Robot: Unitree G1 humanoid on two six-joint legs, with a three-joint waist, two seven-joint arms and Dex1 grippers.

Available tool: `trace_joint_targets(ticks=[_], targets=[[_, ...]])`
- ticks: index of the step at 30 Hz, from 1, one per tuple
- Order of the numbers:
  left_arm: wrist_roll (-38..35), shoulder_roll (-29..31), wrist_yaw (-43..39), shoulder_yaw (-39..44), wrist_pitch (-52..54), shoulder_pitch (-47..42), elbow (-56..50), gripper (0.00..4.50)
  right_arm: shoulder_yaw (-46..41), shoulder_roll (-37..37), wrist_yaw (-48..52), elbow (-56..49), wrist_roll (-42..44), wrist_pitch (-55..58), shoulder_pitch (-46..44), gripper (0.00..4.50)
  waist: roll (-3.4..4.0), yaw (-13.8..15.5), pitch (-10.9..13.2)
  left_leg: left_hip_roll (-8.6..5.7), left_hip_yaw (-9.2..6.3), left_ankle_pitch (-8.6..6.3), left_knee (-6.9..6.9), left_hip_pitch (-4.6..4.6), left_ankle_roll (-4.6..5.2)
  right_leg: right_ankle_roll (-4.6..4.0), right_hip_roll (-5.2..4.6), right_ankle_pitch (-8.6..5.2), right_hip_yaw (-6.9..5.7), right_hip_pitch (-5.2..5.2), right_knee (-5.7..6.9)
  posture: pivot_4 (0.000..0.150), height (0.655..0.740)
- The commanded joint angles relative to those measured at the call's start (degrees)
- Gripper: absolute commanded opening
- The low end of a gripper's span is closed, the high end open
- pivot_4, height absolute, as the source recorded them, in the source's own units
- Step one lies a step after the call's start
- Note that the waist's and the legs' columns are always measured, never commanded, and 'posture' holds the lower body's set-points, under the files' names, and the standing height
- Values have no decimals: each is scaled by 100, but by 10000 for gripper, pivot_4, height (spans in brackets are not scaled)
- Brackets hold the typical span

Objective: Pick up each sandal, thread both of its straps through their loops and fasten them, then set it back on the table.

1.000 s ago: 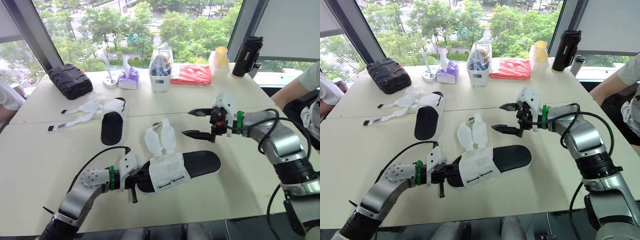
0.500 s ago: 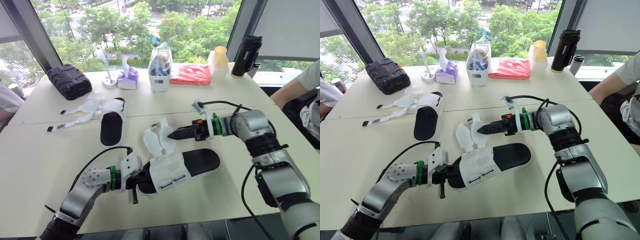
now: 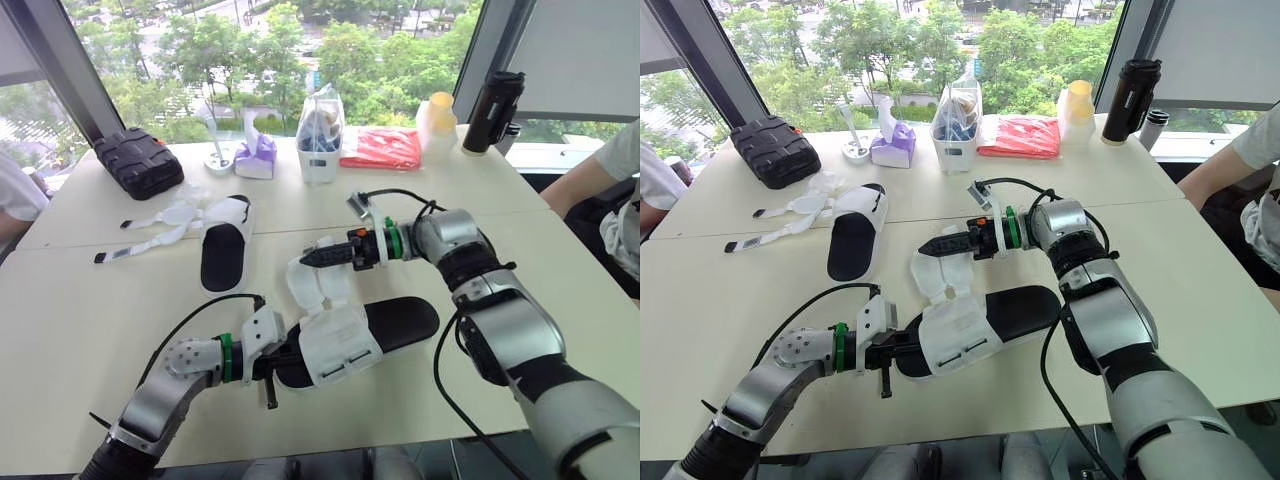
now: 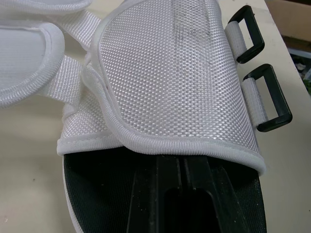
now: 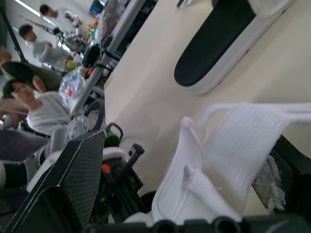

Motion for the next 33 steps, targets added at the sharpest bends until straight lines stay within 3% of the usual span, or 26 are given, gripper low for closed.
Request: trace_joint_targets(ticks=[1,16,19,25,27,33], targets=[[68,3,4,-179,81,110,-57,399,-437,191,-54,437,-46,-223,-403,45000,1,-5,-1,0,0,0,0,0,0,0,0,0,0,-1,1,1500,7400],[89,-7,22,-179,58,135,-67,399,-1204,414,2,1143,-377,-524,-1031,45000,1,-8,-1,-2,1,0,0,-3,-1,0,0,0,2,-6,5,1500,7400],[90,-8,23,-184,50,150,-71,0,-1286,396,6,1135,-379,-509,-1085,36913,2,-10,-1,-2,1,0,0,-3,-1,0,0,0,3,-6,5,1500,7400],[93,-20,28,-197,35,136,-44,0,-1443,325,141,1020,-339,-403,-1180,7859,2,-11,-1,-2,1,0,0,-5,-1,0,0,0,3,-8,6,1500,7400],[100,-31,33,-210,31,129,-38,0,-1505,294,154,963,-316,-392,-1204,686,2,-8,-1,-2,1,0,0,-5,-1,0,0,0,3,-8,6,1500,7400],[115,-60,38,-264,46,145,-73,0,-1501,118,430,-216,-221,-811,-896,686,3,-11,0,-2,2,1,0,-9,-2,0,0,0,4,-13,7,1500,7400]])
